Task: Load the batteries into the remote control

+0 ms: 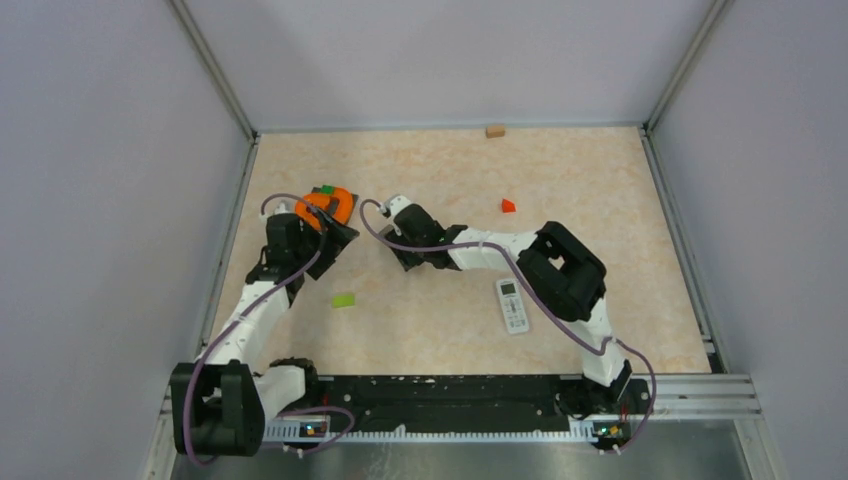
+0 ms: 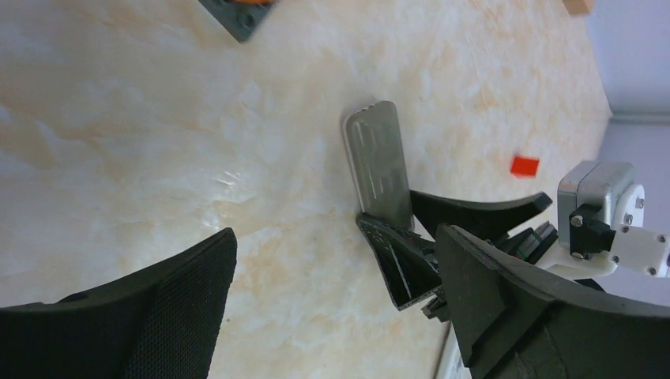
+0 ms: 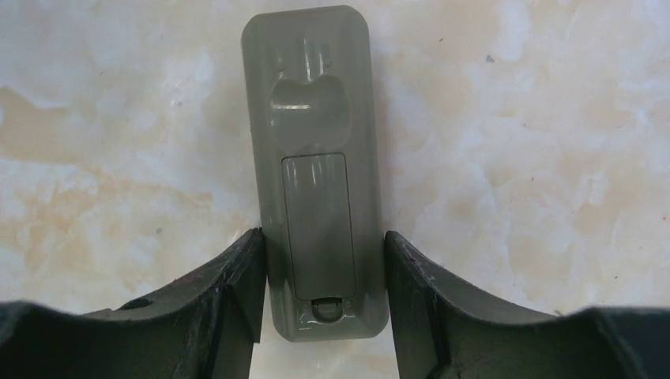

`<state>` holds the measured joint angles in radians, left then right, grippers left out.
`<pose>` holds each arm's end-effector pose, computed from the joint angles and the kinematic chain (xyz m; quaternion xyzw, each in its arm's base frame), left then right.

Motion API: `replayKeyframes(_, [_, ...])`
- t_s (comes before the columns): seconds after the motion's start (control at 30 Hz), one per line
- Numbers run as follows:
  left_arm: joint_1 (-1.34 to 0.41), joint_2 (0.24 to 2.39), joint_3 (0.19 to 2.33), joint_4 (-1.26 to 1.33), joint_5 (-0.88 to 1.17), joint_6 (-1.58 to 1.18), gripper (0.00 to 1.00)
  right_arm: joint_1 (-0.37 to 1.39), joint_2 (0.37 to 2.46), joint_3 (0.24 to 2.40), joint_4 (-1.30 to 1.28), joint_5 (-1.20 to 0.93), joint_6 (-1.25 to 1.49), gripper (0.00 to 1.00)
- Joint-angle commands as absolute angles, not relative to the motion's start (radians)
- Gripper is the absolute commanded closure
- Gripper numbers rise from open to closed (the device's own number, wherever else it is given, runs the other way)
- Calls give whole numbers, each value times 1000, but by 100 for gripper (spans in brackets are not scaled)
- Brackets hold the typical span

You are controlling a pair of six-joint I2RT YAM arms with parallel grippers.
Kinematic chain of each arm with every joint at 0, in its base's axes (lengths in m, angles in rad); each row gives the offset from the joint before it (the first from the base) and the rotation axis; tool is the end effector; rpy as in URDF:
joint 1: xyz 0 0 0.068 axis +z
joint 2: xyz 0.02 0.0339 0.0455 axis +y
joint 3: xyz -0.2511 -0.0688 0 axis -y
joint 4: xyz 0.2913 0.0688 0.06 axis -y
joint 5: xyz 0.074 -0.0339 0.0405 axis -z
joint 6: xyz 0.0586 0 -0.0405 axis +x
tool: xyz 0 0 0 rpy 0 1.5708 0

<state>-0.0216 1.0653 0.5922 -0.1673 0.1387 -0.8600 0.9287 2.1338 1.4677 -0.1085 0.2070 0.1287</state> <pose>0.2907 -0.0144 0.1750 -0.3345 0.8270 -0.2470 0.3783 0.3175 0.4044 0.1011 -0.3202 0.8601 0.1123 0.3810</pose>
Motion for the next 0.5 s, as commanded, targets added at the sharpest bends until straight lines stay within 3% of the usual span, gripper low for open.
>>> replayKeyframes(0.0, [-19, 1122, 630, -94, 401, -785, 1, 905, 1976, 1338, -65, 25, 61, 76])
replayKeyframes(0.27, [-18, 1256, 690, -58, 792, -757, 3, 892, 1772, 1194, -7, -192, 43, 79])
replayKeyframes(0.47, [-19, 1255, 756, -228, 778, -666, 6, 891, 1682, 1169, 23, -255, 50, 81])
